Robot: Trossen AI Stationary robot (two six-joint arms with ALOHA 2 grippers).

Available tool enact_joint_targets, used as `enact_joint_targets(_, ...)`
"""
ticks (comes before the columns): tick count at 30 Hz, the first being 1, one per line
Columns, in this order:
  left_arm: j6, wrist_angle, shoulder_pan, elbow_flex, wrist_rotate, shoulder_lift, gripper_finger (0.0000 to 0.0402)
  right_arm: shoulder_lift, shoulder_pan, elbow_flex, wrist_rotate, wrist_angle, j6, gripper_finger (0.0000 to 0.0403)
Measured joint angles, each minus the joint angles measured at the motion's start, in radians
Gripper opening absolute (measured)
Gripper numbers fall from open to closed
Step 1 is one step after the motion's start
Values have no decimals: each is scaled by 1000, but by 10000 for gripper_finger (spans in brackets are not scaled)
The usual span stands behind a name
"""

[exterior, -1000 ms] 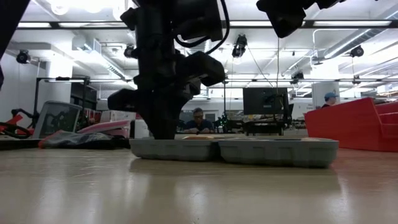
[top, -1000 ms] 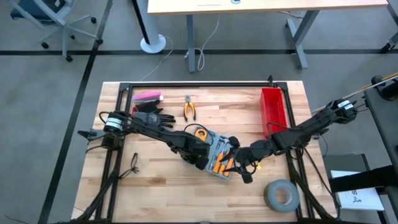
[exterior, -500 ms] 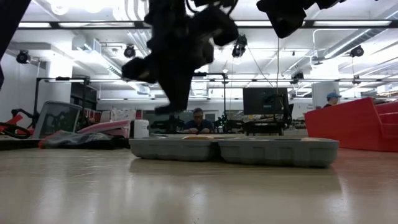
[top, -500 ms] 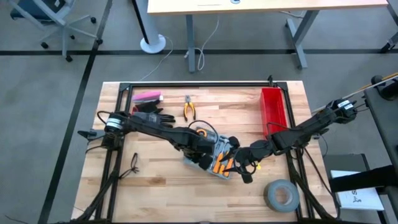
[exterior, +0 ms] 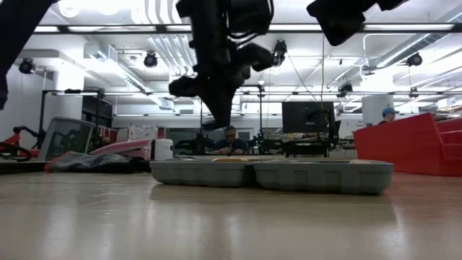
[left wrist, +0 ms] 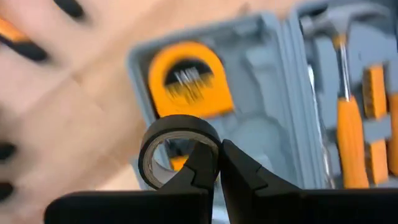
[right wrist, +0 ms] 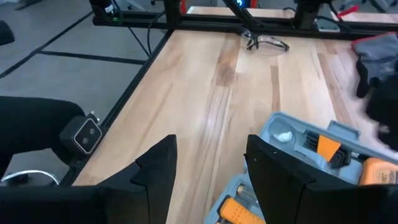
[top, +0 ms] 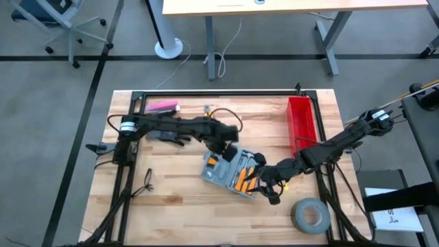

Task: Prefit tool cases
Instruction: Remove the electrical tape from the pre-fit tool case

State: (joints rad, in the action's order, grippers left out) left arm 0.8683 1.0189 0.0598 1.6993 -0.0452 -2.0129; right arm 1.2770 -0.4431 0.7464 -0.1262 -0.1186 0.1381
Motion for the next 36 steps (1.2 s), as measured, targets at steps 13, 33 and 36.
enact_joint_targets(13,-183,-50,247,0,29,1,6,0,-53,0,-63,2,32,144)
enact_joint_targets(33,-287,-44,478,-52,38,2,9,0,-111,0,-140,1,55,140)
enact_joint_targets(36,-305,-44,498,-62,38,2,10,0,-116,0,-141,1,62,143)
